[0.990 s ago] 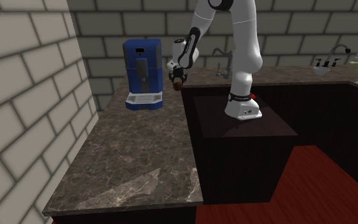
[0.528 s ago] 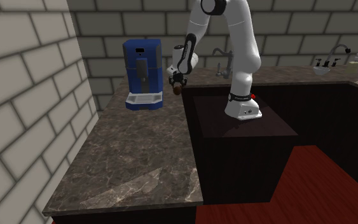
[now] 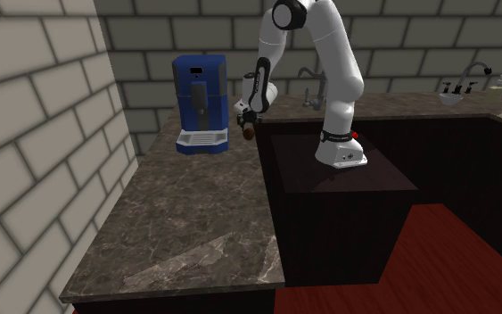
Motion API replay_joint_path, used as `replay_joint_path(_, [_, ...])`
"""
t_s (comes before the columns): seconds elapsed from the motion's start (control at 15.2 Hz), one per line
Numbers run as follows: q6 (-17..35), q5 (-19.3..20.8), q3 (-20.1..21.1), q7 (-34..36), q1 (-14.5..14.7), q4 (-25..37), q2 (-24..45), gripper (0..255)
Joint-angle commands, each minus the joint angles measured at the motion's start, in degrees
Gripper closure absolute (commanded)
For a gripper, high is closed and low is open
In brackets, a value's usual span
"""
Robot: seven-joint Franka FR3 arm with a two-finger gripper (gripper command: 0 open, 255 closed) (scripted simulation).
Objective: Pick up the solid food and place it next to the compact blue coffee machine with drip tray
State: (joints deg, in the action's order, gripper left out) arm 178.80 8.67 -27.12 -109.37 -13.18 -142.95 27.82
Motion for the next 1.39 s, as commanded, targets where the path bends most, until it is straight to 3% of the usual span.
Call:
replay_joint_path(0.0, [1.39,-0.34,1.1,0.1,-1.01,0.55,1.88,255])
replay_joint_path(0.26, [3.91,-0.85,3.02,0.51,-2.68,1.95,5.78,255])
replay_joint_path(0.73, [3.92,-0.85,3.03,0.51,-2.69,1.96,5.79,255])
replay_joint_path(0.79, [4.15,-0.92,3.13,0.62,-2.68,2.02,6.11,0])
replay_joint_path(1.12, [3.91,-0.85,3.02,0.51,-2.68,1.95,5.78,0])
replay_joint_path(1.32, [-0.04,-0.25,-1.76,0.73,2.88,-1.72,-1.31,0])
